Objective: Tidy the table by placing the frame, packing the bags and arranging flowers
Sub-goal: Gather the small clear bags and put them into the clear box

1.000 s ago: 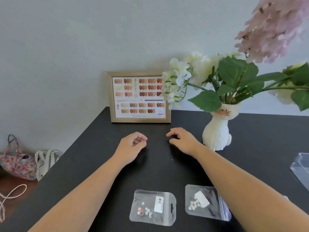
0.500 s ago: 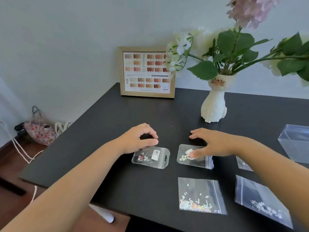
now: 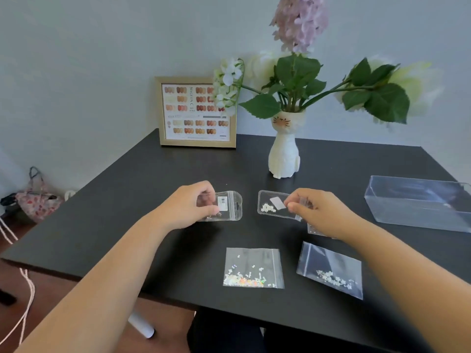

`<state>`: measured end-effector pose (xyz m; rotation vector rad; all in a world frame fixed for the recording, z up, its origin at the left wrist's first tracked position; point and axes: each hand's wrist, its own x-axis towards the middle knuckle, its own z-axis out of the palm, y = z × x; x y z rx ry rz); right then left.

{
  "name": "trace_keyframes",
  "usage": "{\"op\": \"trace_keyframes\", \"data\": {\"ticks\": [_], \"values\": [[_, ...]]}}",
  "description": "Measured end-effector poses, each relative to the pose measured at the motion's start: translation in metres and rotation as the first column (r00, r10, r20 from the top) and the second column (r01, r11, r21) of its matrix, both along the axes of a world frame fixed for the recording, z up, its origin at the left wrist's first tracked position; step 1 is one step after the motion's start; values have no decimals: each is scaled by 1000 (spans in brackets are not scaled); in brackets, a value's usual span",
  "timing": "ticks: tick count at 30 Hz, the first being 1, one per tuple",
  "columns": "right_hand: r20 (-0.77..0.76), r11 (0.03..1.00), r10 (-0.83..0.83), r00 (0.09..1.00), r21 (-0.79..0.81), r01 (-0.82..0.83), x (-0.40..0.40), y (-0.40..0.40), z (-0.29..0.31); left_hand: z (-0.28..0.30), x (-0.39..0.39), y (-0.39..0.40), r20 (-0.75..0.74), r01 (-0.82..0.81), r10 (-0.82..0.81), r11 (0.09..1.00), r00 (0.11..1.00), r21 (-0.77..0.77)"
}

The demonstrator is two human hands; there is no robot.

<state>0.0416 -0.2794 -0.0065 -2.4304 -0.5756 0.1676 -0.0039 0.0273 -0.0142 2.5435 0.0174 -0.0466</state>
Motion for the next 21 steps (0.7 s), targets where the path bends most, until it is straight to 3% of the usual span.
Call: {"op": "trace_keyframes", "data": {"ticks": [5,7,10,12,15,21], "values": [[212,987,-134,968,112,112,-7,-67,31,20,14,-76,131,183,-172,980,976,-77],[287,960,-252,924,196,201,-4,-103,42,25,22,-113,209,277,-256,958,944,-76],[383,912,-409,828,198,359,7,-161,45,28,41,-167,332,401,-350,910,876,-100],[386,859,-506,771,153,488,11,-200,41,30,53,-211,422,481,-399,870,814,-104],[331,831,-516,790,-30,555,23,-217,24,28,70,-247,518,490,-368,864,772,-116],[176,716,-619,766,-274,642,22,-237,19,31,97,-312,488,489,-358,855,796,-171]]}}
